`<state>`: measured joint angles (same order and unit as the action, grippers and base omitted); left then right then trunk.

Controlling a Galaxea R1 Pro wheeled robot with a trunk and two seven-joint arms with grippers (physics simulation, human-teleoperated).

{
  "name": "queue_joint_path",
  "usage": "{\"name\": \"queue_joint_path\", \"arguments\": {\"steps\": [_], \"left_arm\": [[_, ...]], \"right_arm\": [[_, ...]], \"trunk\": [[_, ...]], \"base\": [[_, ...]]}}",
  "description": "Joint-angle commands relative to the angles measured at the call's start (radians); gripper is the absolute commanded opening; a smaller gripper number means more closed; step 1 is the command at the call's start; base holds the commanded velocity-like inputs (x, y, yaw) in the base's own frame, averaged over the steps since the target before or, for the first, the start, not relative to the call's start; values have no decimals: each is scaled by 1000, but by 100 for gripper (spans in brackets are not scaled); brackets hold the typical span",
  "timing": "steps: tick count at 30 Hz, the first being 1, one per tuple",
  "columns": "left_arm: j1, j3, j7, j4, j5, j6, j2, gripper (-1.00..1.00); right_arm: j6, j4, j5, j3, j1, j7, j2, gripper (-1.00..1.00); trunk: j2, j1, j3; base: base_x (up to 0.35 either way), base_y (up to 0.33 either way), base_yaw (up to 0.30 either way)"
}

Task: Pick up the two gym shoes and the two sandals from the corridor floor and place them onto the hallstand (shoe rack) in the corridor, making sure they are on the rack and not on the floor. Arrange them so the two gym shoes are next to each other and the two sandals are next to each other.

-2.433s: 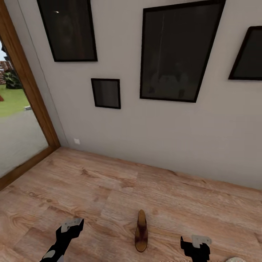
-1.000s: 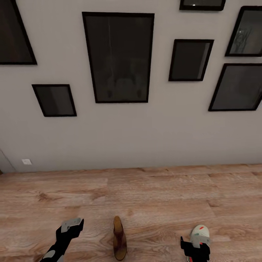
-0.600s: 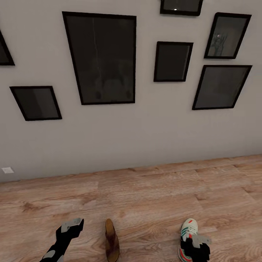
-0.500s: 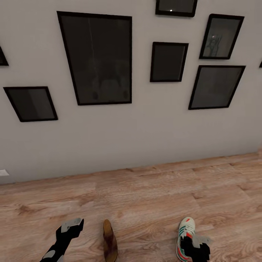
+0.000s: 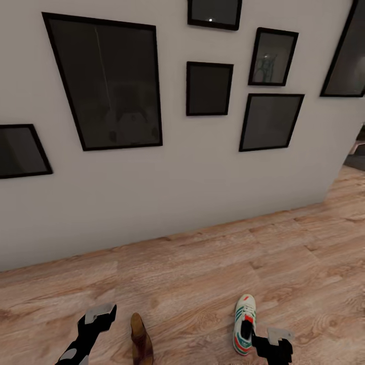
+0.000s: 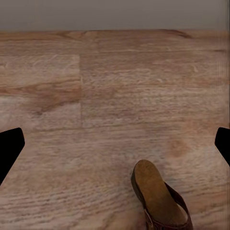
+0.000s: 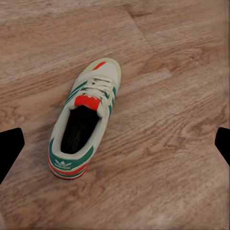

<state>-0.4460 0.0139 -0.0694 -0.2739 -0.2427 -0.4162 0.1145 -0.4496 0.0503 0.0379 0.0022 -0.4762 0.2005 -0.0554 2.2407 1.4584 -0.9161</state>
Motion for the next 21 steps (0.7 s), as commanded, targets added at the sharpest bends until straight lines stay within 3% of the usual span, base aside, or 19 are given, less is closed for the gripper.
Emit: {"name": "queue_joint_path", "arguments": {"steps": [1, 9, 21], "left_arm": [[0, 1, -7, 1, -10, -2, 0, 100], [0, 1, -7, 1, -10, -3, 0, 100], [0, 2, -7, 1, -10, -3, 0, 100]], "right_arm": [[-4, -1, 4, 1, -1, 0, 0, 100], [-4, -1, 4, 1, -1, 0, 0, 100], [-4, -1, 4, 1, -1, 0, 0, 100]], "trunk": [[0, 0, 0], [0, 0, 4], [0, 0, 11]], "base": [[0, 206, -259], [0, 180, -259], [0, 16, -259]]}}
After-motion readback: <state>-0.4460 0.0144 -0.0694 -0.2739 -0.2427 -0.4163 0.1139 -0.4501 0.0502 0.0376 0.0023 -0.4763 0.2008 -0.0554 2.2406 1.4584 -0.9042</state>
